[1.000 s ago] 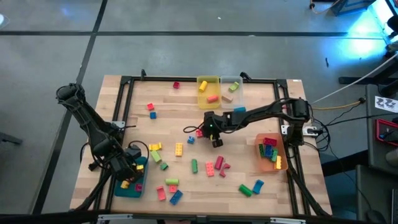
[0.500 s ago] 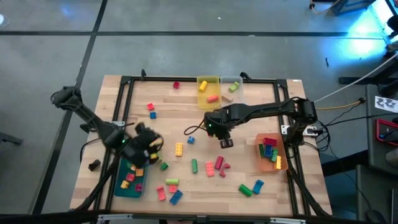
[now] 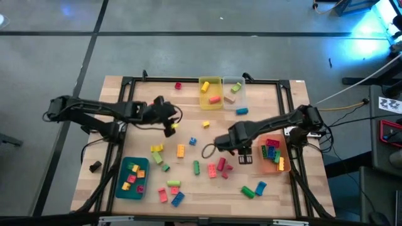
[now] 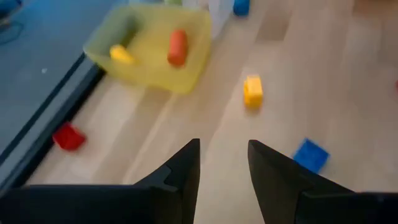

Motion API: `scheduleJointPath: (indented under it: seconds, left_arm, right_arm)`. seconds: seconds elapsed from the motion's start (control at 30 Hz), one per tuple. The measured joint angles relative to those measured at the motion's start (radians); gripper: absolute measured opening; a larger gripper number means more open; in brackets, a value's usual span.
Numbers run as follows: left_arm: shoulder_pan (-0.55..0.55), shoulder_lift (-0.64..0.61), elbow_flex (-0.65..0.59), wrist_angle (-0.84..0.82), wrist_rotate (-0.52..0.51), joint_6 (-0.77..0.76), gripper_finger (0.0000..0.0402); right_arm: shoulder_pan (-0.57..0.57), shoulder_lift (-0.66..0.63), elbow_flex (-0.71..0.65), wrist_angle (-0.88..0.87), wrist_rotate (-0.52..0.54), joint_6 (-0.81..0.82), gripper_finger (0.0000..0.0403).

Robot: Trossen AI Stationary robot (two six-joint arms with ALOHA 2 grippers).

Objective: Sort blocks by size
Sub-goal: Put the orange rectangular game piece into the orange bin, then put the orange square game piece into the blue bin

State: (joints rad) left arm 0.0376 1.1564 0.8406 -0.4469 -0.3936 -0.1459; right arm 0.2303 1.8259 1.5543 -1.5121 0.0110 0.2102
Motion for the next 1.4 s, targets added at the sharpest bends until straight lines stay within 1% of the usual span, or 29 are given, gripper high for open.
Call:
scheduleJointPath:
  seconds: [0.07,0.13,0.23,0.37,0.53,0.67,0.9,1.0,1.1,1.23,1.4]
  left_arm:
    - [0.044,0.000,0.000,0.033,0.045,0.031,0.0116]
    - [0.077,0.000,0.000,0.048,0.090,0.052,0.0113]
    - [0.108,0.002,0.000,0.042,0.124,0.073,0.0109]
    - [0.133,0.008,-0.001,0.035,0.130,0.076,0.0104]
    - [0.163,0.021,-0.001,0.042,0.140,0.118,0.0100]
    - [0.188,0.043,-0.001,0.038,0.161,0.123,0.0100]
    - [0.234,0.095,-0.001,0.036,0.164,0.118,0.0100]
    - [0.267,0.111,-0.001,0.017,0.163,0.071,0.0100]
    - [0.308,0.118,-0.001,-0.040,0.163,0.015,0.0100]
    - [0.359,0.119,-0.001,-0.122,0.162,-0.063,0.0100]
    - [0.394,0.119,-0.001,-0.248,0.162,-0.159,0.0100]
  right_arm:
    - [0.036,0.000,-0.001,-0.065,0.030,0.061,0.0152]
    - [0.070,-0.003,-0.018,-0.053,0.060,0.126,0.0152]
    - [0.121,-0.018,-0.057,-0.059,0.059,0.208,0.0152]
    - [0.192,-0.043,-0.130,-0.061,0.059,0.317,0.0148]
    - [0.262,-0.124,-0.222,-0.059,0.075,0.452,0.0146]
    - [0.287,-0.213,-0.281,-0.058,0.095,0.560,0.0150]
    - [0.309,-0.350,-0.445,-0.062,0.090,0.731,0.0153]
    - [0.306,-0.371,-0.495,-0.060,0.085,0.777,0.0163]
    - [0.306,-0.371,-0.521,-0.057,0.085,0.780,0.0176]
    - [0.306,-0.371,-0.537,-0.049,0.076,0.781,0.0189]
    - [0.306,-0.371,-0.537,-0.049,0.082,0.781,0.0194]
